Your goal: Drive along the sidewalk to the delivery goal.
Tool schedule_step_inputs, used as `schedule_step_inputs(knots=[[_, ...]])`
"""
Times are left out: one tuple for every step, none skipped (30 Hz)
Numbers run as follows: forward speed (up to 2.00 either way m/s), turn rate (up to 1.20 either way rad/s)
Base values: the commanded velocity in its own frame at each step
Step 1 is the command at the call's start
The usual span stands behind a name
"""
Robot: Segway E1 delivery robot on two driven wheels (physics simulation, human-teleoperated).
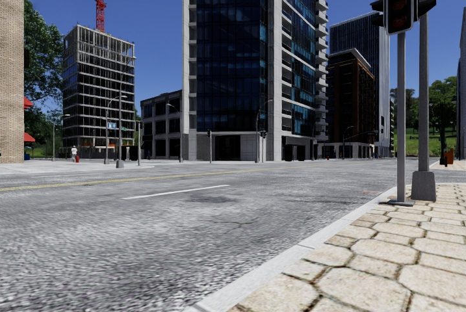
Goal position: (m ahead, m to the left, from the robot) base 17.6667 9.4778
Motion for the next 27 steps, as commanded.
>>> schedule_step_inputs(knots=[[0.0, 0.0], [0.0, 0.0], [0.0, 0.0], [0.0, 0.0], [0.0, 0.0], [0.0, 0.0], [0.0, 0.0], [0.0, 0.0], [0.0, 0.0], [0.0, -0.08], [0.12, -0.19], [0.38, -0.29], [0.38, -0.29], [0.71, -0.45], [0.82, -0.52], [0.84, -0.58], [0.84, -0.58], [0.85, -0.61], [0.86, -0.65], [0.86, -0.67], [0.86, -0.68], [0.86, -0.68], [0.86, -0.68], [0.86, -0.68], [0.86, -0.68], [0.86, -0.68], [0.86, -0.68]])
